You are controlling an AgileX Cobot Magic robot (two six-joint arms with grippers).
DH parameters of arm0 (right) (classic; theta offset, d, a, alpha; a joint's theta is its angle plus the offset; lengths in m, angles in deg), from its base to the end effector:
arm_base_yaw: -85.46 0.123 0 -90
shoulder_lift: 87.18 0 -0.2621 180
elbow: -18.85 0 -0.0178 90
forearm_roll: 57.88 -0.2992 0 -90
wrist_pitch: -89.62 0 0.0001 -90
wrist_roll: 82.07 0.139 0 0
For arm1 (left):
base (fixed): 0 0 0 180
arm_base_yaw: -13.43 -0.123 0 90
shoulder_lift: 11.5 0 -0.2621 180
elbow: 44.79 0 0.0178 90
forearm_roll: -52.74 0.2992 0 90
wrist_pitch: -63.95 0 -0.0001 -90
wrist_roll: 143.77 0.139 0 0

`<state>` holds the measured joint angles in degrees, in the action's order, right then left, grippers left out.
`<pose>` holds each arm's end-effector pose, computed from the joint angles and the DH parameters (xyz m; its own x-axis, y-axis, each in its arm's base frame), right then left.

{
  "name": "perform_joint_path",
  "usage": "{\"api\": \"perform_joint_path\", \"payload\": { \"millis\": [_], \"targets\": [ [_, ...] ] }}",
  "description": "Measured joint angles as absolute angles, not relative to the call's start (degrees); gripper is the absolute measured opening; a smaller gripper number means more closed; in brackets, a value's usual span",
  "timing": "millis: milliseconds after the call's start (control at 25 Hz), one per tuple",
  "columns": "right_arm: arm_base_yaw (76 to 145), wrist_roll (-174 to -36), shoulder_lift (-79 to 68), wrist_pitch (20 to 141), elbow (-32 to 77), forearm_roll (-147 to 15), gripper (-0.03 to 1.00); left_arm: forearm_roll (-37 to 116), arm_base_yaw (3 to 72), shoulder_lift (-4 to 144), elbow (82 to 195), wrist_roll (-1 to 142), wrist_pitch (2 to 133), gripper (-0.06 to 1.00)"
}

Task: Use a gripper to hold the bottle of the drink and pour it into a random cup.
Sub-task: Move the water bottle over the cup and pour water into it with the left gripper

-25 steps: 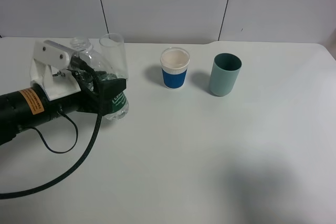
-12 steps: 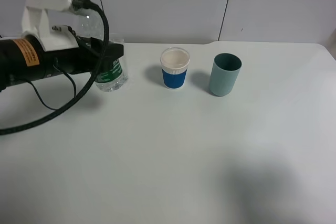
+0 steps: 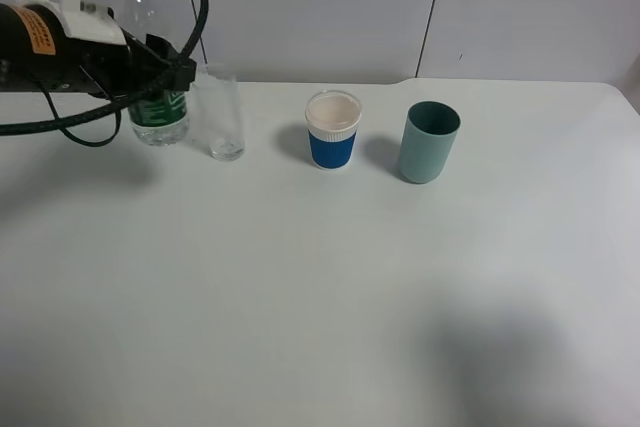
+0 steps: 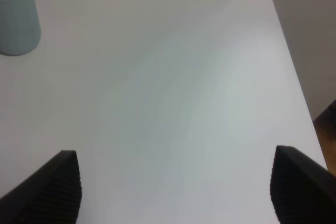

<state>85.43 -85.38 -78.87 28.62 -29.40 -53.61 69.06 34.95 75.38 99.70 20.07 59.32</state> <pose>0.1035 -0.0091 0.2765 -0.4651 -0.0934 -0.8803 0.0147 0.9935 -0.1131 0.3437 -0.1389 0.1743 -0.4352 0.1737 -0.8834 0.3862 0.9224 -0.0089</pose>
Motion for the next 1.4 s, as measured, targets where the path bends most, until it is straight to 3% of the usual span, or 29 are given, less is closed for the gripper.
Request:
{"api": "perform_joint_path", "payload": {
  "millis": [280,720,1160,1400],
  "targets": [
    [85.4,-85.4,-78.9,28.6,-29.4,-53.6,0.74,65.9,30.8,75.4,99.8,31.8,61.4,0.54],
    [85.4,-85.4,-78.9,28.6,-29.4,-53.6,0.74,29.6,30.6,75.4,99.8,75.4,58.1,0.54],
    [85.4,-85.4,-78.9,28.6,-29.4,-53.6,0.74,12.1,30.6,75.7,99.8,92.2,46.6,0.54],
    [85.4,-85.4,-78.9,28.6,-29.4,-53.6,0.74,-5.5,30.5,78.6,101.3,113.9,41.7,0.54]
  ]
}}
